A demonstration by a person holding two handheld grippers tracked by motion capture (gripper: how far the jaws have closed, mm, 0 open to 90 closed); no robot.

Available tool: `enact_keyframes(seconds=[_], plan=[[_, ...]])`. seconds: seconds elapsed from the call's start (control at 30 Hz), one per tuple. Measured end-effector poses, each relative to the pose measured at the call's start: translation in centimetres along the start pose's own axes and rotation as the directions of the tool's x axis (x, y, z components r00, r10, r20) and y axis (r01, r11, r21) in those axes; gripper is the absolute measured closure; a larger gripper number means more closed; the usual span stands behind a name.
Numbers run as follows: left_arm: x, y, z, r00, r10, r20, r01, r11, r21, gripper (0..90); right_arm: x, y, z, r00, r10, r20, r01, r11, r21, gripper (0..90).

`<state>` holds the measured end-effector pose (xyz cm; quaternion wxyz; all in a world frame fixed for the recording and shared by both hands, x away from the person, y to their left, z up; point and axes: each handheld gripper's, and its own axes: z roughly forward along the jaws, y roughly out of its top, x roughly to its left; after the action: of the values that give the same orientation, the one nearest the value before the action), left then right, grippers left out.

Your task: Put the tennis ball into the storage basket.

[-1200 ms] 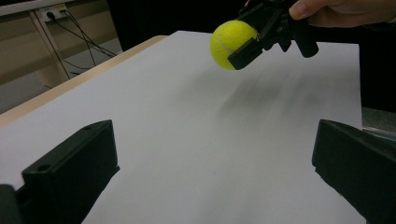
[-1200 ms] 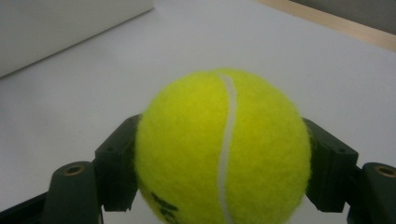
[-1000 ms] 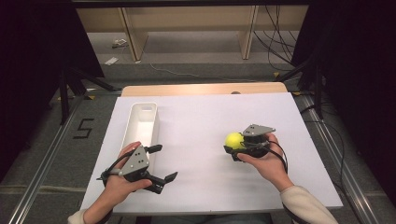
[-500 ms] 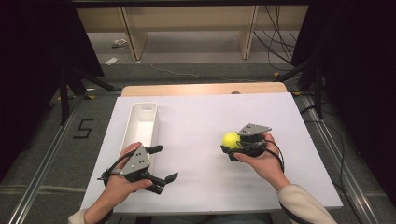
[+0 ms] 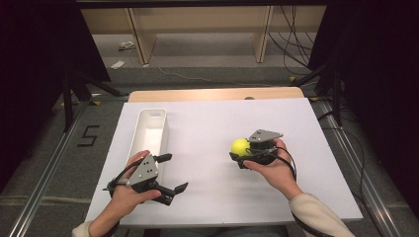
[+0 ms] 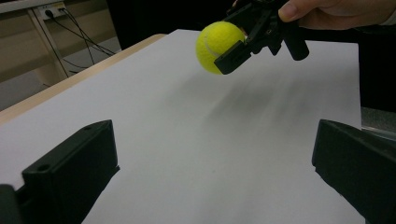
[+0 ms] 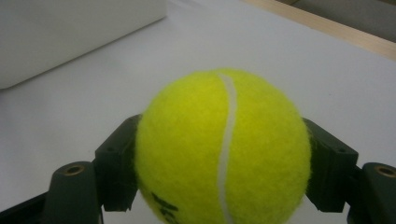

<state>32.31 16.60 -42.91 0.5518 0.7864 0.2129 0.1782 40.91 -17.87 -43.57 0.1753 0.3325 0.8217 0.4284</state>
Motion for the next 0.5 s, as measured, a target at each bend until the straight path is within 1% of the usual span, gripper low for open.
enact_keyframes(seconds=[0.17, 0.5], plan=[[-0.01, 0.0, 0.01, 1.0, 0.0, 0.0, 0.0, 1.0, 0.0, 0.0, 0.23, 0.2, 0.33, 1.0, -0.008, -0.005, 0.008, 1.0, 0.0, 26.7], [-0.02, -0.01, 0.02, 1.0, -0.002, 0.002, 0.002, 1.0, 0.0, 0.0, 0.38, 0.43, 0.58, 0.9999, 0.003, -0.012, -0.003, 1.0, -0.001, 26.7]])
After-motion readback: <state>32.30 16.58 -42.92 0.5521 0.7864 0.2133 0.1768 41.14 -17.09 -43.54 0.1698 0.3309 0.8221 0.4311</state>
